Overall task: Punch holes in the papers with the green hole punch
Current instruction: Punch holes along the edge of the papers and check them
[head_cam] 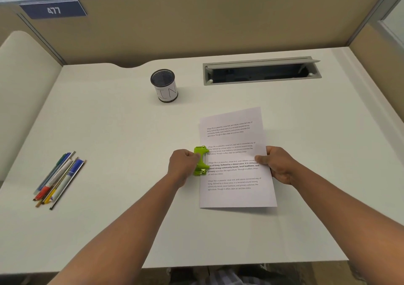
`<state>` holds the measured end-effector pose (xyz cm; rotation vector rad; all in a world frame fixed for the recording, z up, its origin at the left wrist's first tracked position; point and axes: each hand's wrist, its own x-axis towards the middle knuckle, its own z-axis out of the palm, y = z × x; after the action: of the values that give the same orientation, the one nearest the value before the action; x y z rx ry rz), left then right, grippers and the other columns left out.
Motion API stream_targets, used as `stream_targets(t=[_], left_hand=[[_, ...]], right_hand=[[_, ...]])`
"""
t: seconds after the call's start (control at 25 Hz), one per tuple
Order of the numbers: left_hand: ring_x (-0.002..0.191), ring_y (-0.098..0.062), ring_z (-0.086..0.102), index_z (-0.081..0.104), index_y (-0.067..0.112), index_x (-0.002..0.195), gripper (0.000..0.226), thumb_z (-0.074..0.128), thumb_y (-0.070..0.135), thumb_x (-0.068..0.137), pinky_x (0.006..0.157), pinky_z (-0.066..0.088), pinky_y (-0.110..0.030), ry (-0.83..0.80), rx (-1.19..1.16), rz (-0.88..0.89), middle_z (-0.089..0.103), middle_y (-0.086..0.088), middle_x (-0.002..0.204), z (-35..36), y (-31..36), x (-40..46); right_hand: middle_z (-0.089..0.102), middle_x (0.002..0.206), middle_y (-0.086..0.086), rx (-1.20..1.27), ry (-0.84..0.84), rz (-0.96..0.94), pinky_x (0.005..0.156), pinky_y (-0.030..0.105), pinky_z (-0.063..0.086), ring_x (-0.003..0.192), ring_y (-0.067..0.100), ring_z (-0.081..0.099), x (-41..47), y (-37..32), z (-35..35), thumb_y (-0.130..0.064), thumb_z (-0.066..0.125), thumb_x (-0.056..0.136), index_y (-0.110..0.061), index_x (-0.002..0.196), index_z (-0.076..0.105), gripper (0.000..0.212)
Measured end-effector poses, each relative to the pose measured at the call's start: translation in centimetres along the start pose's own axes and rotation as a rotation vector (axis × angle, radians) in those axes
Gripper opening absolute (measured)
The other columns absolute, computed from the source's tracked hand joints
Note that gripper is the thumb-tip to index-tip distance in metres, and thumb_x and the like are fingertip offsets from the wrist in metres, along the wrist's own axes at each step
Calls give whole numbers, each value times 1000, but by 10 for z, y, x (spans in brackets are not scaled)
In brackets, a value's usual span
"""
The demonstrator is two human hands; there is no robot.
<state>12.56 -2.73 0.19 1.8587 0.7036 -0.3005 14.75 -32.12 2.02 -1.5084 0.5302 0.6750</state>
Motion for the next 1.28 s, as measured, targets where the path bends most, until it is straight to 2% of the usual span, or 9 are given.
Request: stream_targets(t=[0.12, 0.36, 0.64, 0.76, 0.92, 1.2, 1.28], left_hand=[[65, -24, 50, 56, 14, 68, 26, 69, 22, 88, 67, 50, -37, -6, 3, -1, 55, -3, 67, 0, 1, 0], [66, -25, 50, 58, 13, 72, 21, 72, 21, 84, 65, 47, -36, -25, 44, 15, 56, -6, 70, -3, 4, 1], [68, -25, 61, 54, 14, 81, 36, 89, 18, 74, 63, 59, -35, -150, 119, -89, 62, -9, 81, -14, 29, 13], [68, -26, 57, 51, 12, 84, 39, 88, 23, 75, 60, 55, -35, -182, 322, -109, 58, -10, 80, -16, 32, 21], [60, -24, 46, 48, 9, 82, 38, 82, 27, 79, 48, 41, -27, -195, 411, -128, 51, -10, 73, -10, 29, 24], [58, -22, 43, 47, 11, 77, 38, 82, 26, 79, 48, 39, -27, -191, 395, -94, 49, -7, 68, -11, 29, 22], [58, -21, 38, 45, 12, 80, 38, 81, 23, 81, 50, 35, -27, -227, 312, -120, 44, -6, 70, -14, 33, 18]], right_hand=[[74, 114, 16, -7, 2, -3, 80, 46, 60, 99, 35, 72, 0, 0, 1, 5, 56, 98, -3, 120, 65, 25], [74, 113, 17, -33, 19, -5, 91, 56, 57, 103, 38, 71, 4, 3, 0, 4, 58, 97, -3, 117, 67, 23], [75, 109, 15, -51, 25, -8, 87, 52, 59, 99, 36, 73, 6, 4, 0, 3, 58, 97, -4, 116, 67, 22], [76, 108, 14, -49, 30, -3, 79, 45, 60, 92, 32, 74, 8, 5, 0, 3, 58, 97, -6, 112, 68, 20], [77, 106, 13, -52, 30, 6, 72, 41, 60, 89, 30, 75, 11, 8, 0, 2, 59, 97, -8, 109, 69, 19], [75, 108, 14, -35, 42, -13, 81, 46, 59, 94, 34, 73, 6, 8, 2, 3, 58, 97, -8, 109, 69, 19], [75, 108, 14, -43, 46, -24, 85, 49, 59, 96, 35, 73, 3, 5, 3, 3, 58, 97, -10, 107, 69, 19]])
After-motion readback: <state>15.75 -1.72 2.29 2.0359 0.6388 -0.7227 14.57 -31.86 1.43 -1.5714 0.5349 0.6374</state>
